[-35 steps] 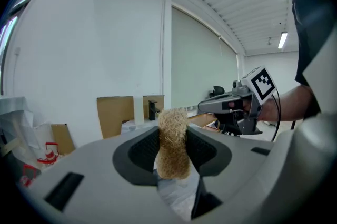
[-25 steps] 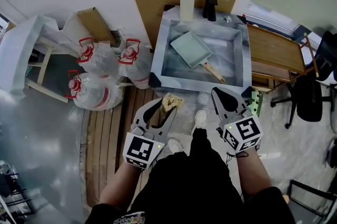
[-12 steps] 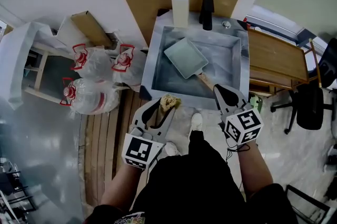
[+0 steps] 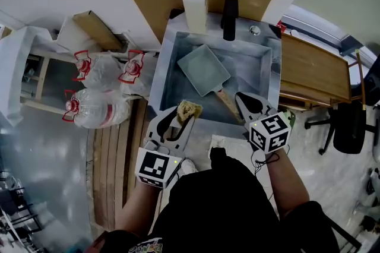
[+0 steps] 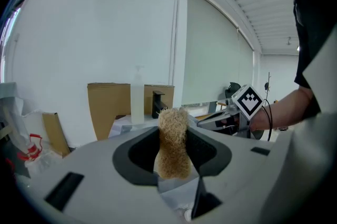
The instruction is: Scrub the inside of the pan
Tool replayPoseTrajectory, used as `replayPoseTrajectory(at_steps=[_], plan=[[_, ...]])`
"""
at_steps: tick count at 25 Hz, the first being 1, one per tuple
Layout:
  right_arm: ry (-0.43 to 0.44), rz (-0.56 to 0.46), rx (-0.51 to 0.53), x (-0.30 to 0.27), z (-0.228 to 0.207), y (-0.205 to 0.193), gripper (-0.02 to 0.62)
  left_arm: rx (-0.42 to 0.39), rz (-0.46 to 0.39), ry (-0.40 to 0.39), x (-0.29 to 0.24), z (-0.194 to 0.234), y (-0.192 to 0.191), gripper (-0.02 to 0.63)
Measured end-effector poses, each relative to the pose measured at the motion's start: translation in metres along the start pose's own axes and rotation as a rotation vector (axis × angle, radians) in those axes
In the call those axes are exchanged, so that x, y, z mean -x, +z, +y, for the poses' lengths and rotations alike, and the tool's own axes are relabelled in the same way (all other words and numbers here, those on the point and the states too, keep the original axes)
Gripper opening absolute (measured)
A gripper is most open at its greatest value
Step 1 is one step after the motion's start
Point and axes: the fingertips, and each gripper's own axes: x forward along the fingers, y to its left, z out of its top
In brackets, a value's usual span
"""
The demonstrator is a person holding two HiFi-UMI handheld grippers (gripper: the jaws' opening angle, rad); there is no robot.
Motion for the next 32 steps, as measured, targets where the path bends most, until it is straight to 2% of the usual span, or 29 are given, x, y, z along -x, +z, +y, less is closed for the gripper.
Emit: replayPoseTrajectory(at_steps=[7,12,20,27,32], plan=[[0.095,0.172,-0.035,-0.035,-0.017,-0.034,0.016,0.030,0.017,0.038,-0.030,0.011,0.000,0.153],[0.143,0.318,-0.060,-0.057,-0.022,-0.067,0.100,0.046,0.039,0.059,-0.042,0.016,-0.004,0.153],[0.158,0.562,-0.081,-0.082,-0.031,-0.126,0.165,0.059,0.074,0.077,-0.062,0.024,-0.005,0.153],[0.174,0.654,-0.089,-0.092,-0.032,-0.151,0.175,0.062,0.107,0.083,-0.075,0.025,-0.008,0.153],[0.188,0.694,-0.135,-0.094,-0.034,-0.158,0.175,0.062,0.137,0.076,-0.085,0.023,-0.014,0.153]])
